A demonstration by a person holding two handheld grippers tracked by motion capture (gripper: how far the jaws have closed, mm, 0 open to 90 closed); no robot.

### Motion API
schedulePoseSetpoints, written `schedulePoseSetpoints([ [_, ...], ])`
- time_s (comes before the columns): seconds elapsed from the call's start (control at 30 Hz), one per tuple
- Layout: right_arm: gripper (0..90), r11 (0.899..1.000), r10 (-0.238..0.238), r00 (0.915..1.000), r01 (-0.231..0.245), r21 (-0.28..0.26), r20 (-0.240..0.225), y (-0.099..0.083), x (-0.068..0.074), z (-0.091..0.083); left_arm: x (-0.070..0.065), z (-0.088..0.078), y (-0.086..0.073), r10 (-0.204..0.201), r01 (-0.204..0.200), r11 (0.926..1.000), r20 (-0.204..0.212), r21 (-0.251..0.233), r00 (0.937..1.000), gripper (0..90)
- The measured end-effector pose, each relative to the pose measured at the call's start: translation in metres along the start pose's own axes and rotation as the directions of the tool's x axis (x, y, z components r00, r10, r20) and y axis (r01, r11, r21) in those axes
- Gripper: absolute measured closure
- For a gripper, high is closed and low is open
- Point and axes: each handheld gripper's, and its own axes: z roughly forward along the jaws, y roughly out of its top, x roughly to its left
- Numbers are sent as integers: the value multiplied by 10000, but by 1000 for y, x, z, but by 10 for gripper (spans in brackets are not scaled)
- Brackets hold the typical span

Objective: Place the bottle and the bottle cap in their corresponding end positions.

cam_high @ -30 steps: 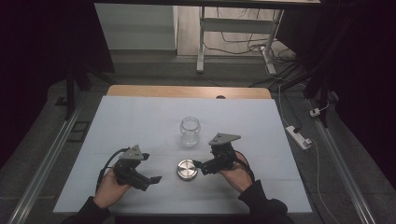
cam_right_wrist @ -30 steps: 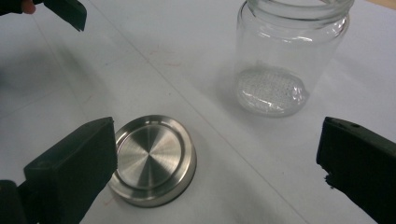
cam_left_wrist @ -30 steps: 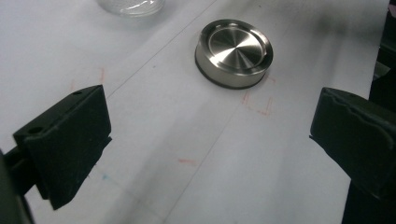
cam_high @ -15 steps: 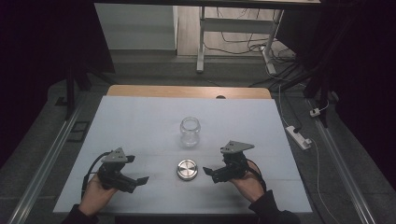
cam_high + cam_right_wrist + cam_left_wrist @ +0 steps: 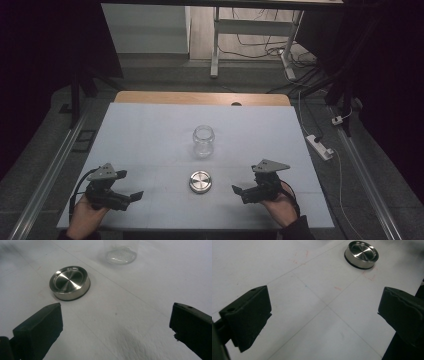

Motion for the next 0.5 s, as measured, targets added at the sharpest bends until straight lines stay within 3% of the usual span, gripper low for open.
schedulePoseSetpoints([
  [0.5, 0, 9960, 891, 9907, -874, -210, 1029, -33, -17, -41, 3, -25, -27, -507, 507, 9987, -743, -24, 9959, 0],
])
